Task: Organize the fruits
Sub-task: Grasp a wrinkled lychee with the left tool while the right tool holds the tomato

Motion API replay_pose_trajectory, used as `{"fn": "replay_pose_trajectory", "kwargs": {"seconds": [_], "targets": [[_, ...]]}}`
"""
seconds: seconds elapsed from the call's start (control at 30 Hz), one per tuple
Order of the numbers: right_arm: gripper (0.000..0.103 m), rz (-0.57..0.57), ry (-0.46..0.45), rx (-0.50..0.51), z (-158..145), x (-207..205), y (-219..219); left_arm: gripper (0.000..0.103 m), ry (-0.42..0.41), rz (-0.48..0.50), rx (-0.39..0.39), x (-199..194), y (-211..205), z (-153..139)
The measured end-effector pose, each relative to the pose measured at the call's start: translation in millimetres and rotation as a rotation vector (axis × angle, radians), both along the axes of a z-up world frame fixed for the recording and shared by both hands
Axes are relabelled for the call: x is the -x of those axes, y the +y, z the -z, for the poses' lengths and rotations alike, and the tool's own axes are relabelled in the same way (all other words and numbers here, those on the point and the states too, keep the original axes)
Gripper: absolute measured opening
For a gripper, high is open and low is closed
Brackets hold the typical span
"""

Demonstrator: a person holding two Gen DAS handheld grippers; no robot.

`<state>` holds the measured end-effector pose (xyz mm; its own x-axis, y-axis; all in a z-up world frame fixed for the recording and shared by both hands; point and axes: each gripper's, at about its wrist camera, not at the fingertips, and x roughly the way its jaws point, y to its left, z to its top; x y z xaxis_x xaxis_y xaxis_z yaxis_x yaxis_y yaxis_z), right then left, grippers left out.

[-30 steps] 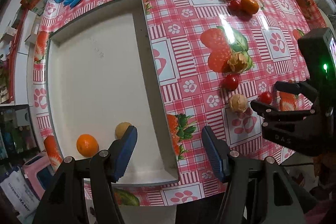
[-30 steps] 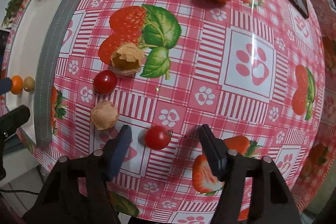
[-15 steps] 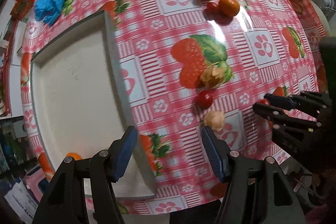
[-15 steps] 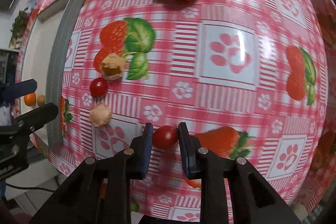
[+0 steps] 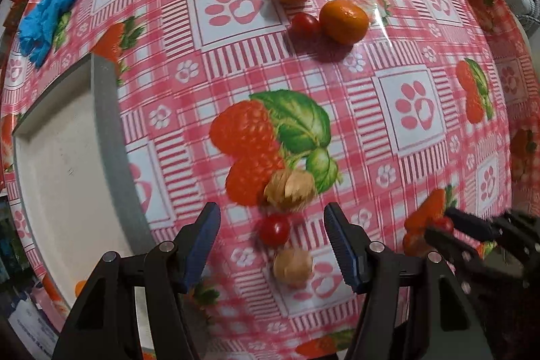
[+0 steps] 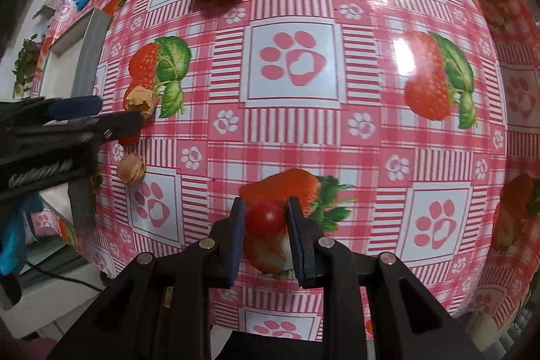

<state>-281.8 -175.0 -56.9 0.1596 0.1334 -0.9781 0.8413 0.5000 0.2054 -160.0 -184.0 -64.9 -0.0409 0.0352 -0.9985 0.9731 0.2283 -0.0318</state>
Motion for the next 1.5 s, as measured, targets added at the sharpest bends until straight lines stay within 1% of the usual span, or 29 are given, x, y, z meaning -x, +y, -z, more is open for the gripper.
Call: {"fn": "replay_pose_trajectory", "kwargs": {"seconds": [0.07, 0.13, 0.27, 0.37, 0.4, 0.43, 0.47, 0.5, 0.53, 0.57, 0.63, 0.67, 0.8, 1.0, 1.2, 1.37, 1.5], "targets": [[0.027, 0.006, -0.002, -0.001, -0.9, 7.3, -3.4, 0.065, -0.004, -0.005, -0.008, -1.3, -9.4, 6.3], [0.027, 0.012, -0.007, -0.002, 6.0, 11.0, -11.1, 0.065, -0.009, -0.003, -0.009, -3.3, -17.0, 9.2], [0.027, 0.018, -0.016, -0.002, 4.9, 18.6, -18.1, 0.065, -0.006, -0.001, -0.016, -8.0, -20.7, 12.9], [0.027, 0.023, -0.019, -0.003, -1.9, 19.8, -17.9, 0.063, 0.008, -0.006, -0.021, 4.7, -21.0, 22.0], [0.027, 0.024, -0.020, -0.002, -1.1, 20.9, -17.1, 0.058, 0.009, -0.008, -0.020, 4.9, -14.1, 22.8], [0.027, 0.024, -0.021, -0.002, -0.6, 21.5, -14.7, 0.047, 0.012, -0.009, -0.023, 3.1, -14.3, 24.1], [0.027, 0.024, -0.021, -0.002, -2.0, 25.4, -17.2, 0.045, 0.012, -0.010, -0.025, 0.7, -14.2, 26.5], [0.027, 0.024, -0.020, -0.003, -1.9, 26.4, -17.9, 0.045, 0.013, -0.011, -0.015, 1.8, -15.2, 26.4], [0.027, 0.024, -0.019, -0.003, -4.6, 26.0, -16.9, 0.037, 0.020, -0.009, -0.007, 2.8, -14.8, 29.6], [0.027, 0.025, -0.018, -0.002, -4.2, 26.1, -17.7, 0.032, 0.027, -0.004, -0.002, 3.0, -14.3, 29.5], [0.027, 0.027, -0.016, -0.003, -4.2, 25.5, -18.5, 0.032, 0.033, 0.001, 0.005, -0.6, -13.4, 26.0], [0.027, 0.027, -0.015, -0.003, -4.0, 25.3, -18.6, 0.027, 0.037, -0.001, 0.011, -2.0, -14.5, 23.9], [0.027, 0.026, -0.014, -0.002, -3.8, 24.1, -18.6, 0.027, 0.049, -0.019, 0.033, -4.3, -14.6, 12.9], [0.027, 0.025, -0.015, -0.001, -5.3, 22.6, -19.3, 0.027, 0.056, -0.029, 0.071, -14.6, -2.7, -7.4], [0.027, 0.014, -0.020, 0.010, -13.4, 17.1, -17.2, 0.027, 0.070, -0.047, 0.103, -26.6, 14.1, -25.8], [0.027, -0.010, -0.020, 0.022, -19.6, 4.4, -12.9, 0.027, 0.068, -0.062, 0.114, -36.7, 31.3, -32.5], [0.027, -0.037, -0.024, 0.032, -25.6, -11.4, -8.9, 0.027, 0.074, -0.081, 0.130, -52.0, 45.9, -42.5]]}}
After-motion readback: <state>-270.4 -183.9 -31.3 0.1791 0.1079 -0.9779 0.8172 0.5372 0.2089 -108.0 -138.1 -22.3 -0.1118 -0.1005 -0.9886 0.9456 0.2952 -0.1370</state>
